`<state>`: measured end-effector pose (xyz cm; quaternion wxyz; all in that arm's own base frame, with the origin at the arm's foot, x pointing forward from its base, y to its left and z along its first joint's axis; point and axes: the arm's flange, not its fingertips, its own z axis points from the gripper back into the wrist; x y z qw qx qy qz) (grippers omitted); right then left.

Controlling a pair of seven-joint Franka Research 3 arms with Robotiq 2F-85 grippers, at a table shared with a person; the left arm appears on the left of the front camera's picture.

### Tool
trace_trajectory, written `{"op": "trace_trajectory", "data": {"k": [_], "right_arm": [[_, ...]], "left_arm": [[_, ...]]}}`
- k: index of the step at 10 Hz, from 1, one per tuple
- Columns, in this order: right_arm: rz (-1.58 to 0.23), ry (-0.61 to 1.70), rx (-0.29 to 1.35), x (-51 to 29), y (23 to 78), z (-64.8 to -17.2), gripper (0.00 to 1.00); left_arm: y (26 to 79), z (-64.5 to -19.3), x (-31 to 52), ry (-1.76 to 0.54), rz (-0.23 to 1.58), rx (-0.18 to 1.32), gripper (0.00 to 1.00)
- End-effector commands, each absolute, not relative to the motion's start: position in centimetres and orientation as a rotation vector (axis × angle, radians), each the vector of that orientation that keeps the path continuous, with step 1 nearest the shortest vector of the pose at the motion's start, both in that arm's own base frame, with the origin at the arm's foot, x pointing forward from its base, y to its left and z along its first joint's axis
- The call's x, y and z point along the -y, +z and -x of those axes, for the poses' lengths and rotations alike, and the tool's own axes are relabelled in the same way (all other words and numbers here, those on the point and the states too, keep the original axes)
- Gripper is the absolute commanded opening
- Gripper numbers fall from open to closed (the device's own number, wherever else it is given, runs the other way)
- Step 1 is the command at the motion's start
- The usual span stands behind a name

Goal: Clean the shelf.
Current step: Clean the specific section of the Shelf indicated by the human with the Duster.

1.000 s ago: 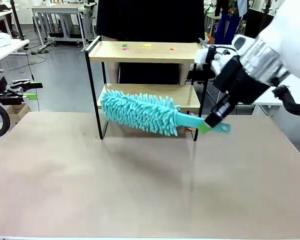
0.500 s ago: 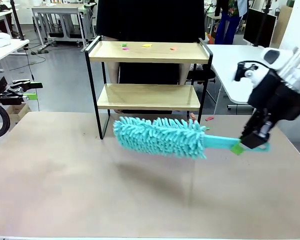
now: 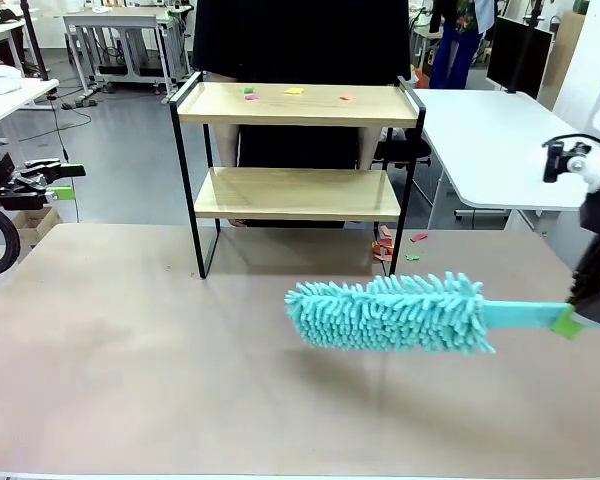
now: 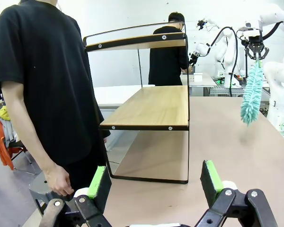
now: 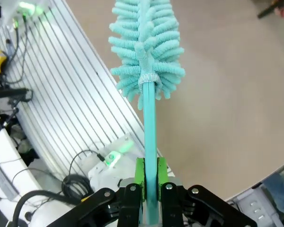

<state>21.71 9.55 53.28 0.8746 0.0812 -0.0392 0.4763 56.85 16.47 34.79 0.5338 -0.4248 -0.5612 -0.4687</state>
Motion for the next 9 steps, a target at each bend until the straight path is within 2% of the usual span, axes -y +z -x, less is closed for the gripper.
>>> {"op": "trace_trajectory", "data": {"k": [1, 3, 4, 9], "right_arm": [[-0.144, 1.005, 0.081, -6.7, 49.7, -18.6, 0.13], [-0.169, 0.998, 0.112, -5.9, 49.3, -17.7, 0.13], [-0.153, 0.981, 0.061, -8.1, 53.6, -20.7, 0.13], [-0.153, 0.981, 0.061, -8.1, 53.6, -20.7, 0.13]], "left_arm": [[35.1, -56.6, -16.4, -1.127, 1.007, 1.335, 1.0], [35.1, -56.6, -16.4, -1.127, 1.007, 1.335, 1.0], [35.1, -56.6, -16.4, -1.127, 1.007, 1.335, 1.0], [35.1, -56.6, -16.4, -1.127, 1.007, 1.335, 1.0]]}}
